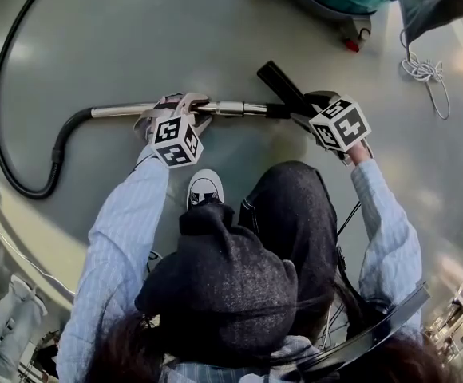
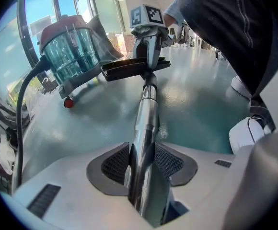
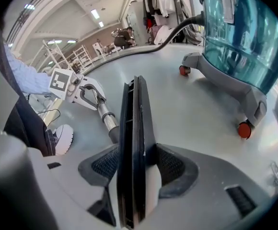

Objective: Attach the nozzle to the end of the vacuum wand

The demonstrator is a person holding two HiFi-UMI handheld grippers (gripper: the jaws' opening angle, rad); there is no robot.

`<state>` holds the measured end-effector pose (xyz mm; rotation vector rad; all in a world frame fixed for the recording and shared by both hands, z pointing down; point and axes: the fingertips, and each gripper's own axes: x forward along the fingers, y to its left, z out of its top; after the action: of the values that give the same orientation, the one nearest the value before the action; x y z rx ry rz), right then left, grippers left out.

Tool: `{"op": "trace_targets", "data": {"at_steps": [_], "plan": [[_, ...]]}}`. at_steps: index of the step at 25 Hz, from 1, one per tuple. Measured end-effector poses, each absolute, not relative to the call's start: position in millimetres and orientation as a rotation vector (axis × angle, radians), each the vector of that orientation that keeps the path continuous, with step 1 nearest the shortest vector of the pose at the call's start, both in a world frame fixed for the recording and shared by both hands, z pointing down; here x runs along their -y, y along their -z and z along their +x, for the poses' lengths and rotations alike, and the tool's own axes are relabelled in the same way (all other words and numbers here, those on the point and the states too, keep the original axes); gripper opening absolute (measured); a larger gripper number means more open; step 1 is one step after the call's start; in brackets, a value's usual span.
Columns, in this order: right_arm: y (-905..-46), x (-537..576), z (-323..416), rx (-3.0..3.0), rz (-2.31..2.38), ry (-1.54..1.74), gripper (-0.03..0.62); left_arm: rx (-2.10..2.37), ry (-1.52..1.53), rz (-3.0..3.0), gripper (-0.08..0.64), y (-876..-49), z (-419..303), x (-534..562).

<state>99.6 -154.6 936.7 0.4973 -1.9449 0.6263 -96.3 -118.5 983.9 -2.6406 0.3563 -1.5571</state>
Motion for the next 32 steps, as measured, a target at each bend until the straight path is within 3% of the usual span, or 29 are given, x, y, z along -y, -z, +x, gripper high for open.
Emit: {"op": "trace_targets", "data": {"at_steps": [5, 24, 32], "plan": [[-943, 154, 100, 1.919, 0.539, -0.787, 0.242, -0.369, 1.592, -2.685, 0.167, -986, -94, 119], [-943, 170, 89, 1.923, 0.617, -0.765, 0.242, -0.288, 1.612, -2.647, 0.160, -983, -70, 122], [-936, 192, 84, 1.943, 0.731, -0.781, 0.242, -0.478, 1.513, -2.730, 0.163, -977, -78, 137]]}}
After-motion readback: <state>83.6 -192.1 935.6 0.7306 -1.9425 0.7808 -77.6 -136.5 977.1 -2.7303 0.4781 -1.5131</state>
